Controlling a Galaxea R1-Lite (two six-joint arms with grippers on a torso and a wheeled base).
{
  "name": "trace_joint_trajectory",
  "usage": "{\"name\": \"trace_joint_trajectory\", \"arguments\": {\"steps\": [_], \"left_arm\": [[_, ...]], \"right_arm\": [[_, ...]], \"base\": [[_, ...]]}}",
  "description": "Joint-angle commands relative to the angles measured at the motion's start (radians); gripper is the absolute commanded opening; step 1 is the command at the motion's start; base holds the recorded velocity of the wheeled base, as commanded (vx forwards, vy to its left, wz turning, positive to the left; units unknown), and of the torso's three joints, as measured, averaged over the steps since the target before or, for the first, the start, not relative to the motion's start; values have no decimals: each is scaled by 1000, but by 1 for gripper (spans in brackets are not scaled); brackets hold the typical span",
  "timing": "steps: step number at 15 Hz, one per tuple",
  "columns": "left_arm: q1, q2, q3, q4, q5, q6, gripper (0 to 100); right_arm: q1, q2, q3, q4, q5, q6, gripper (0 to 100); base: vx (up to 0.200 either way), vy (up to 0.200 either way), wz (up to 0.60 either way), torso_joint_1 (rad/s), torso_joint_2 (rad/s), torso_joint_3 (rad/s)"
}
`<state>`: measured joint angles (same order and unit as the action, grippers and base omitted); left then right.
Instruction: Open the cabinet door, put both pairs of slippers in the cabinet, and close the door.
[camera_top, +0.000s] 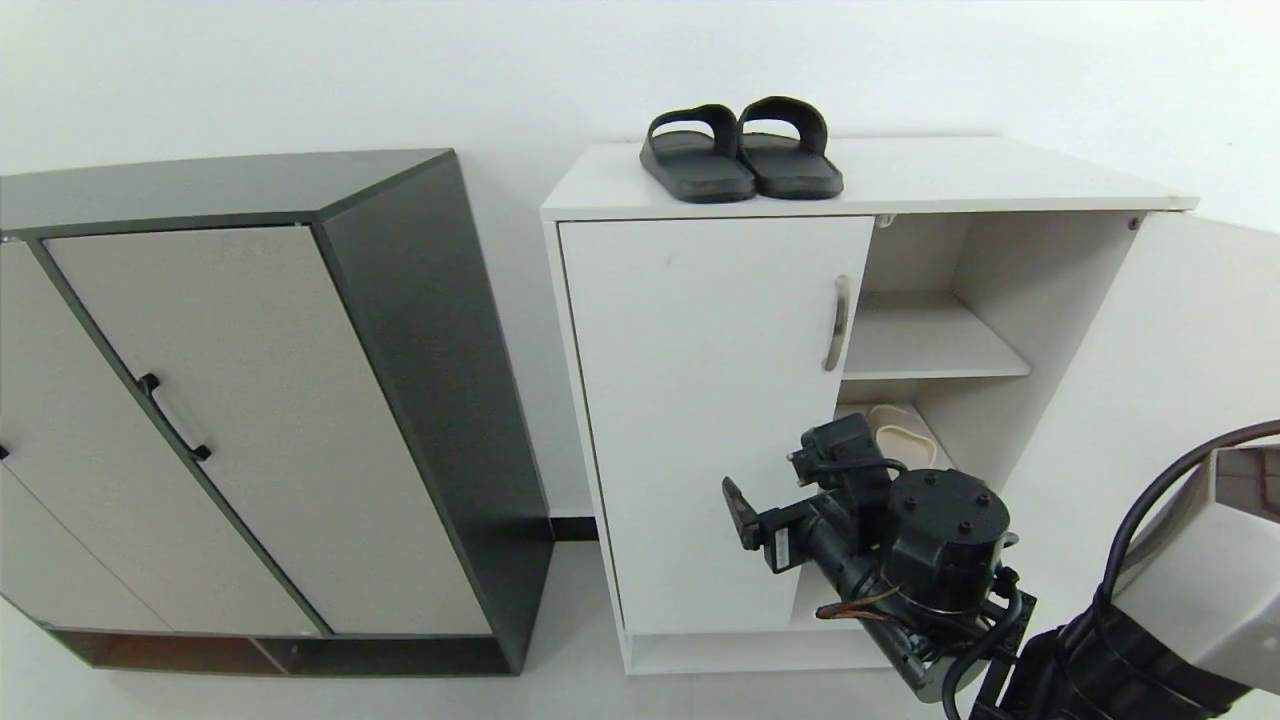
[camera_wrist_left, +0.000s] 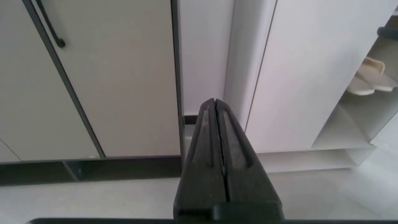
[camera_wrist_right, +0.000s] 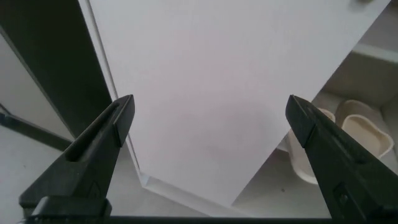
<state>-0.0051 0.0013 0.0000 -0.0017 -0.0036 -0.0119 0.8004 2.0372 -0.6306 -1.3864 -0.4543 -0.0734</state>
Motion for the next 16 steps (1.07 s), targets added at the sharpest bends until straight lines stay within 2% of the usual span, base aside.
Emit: {"name": "trace_joint_trajectory", "arguments": {"steps": [1, 9, 16], "left_arm": [[1, 0, 0, 0, 1, 0, 0], [1, 0, 0, 0, -1, 0, 0], [1, 0, 0, 0, -1, 0, 0]], "right_arm": [[0, 1, 0, 0, 0, 0, 100], [-3, 12, -4, 0, 2, 1, 100], [-1, 14, -1, 0, 17, 1, 100]], "base": [[0, 0, 0, 100, -461, -344], [0, 0, 0, 144, -472, -325], [0, 0, 0, 195, -504, -308]]}}
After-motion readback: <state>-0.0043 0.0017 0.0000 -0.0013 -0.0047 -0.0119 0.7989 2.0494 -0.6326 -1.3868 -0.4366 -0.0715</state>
